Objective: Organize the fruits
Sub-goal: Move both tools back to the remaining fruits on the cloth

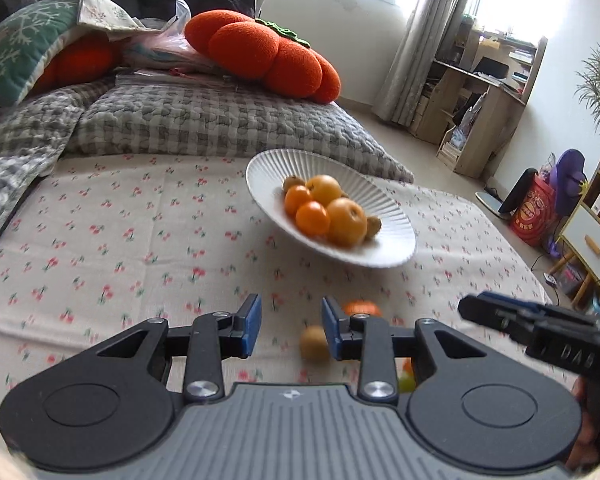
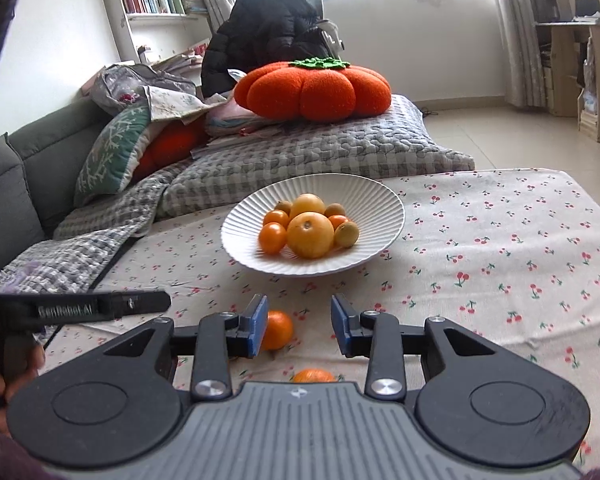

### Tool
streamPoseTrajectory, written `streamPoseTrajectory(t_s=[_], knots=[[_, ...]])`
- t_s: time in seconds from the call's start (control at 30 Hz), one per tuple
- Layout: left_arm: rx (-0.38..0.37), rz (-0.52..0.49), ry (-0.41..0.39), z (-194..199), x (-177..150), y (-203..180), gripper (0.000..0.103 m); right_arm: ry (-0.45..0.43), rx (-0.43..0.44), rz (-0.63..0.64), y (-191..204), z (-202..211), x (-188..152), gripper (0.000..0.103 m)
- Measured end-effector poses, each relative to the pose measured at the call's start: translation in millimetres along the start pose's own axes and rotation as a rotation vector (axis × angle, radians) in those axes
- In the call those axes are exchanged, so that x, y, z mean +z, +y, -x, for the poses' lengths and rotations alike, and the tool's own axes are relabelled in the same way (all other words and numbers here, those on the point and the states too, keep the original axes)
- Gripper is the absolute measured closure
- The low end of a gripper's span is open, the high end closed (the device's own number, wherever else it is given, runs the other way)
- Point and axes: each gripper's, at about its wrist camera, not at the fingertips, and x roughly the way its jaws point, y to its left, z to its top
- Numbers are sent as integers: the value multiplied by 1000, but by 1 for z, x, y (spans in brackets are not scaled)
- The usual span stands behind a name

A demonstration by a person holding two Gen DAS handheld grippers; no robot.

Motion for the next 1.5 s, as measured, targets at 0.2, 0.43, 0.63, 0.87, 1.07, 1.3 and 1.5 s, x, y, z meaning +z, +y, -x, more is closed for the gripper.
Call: streamPoseTrajectory(t_s=[0.2, 0.43, 0.63, 0.87, 1.07, 1.3, 1.5], knots=[[-2, -23, -8, 13, -17, -9, 82, -4, 9, -28, 5, 17, -10, 70], [-14, -60, 9, 23, -42, -22, 82, 10, 21, -64, 5, 33, -25, 68], [-23, -61, 31, 28, -58, -25, 81, 43, 41, -93, 4, 49, -37, 64], [-1, -67, 57, 32, -66, -26, 78, 98, 73, -114, 2, 61, -41, 54], [16, -82, 77, 20, -66, -27, 75, 117, -18, -46, -1, 39, -45, 49], [38, -110, 79, 8, -68, -27, 73, 119, -31, -38, -5, 23, -53, 50], [42, -123, 88, -1, -71, -28, 69, 139, -45, -21, -4, 13, -52, 50]])
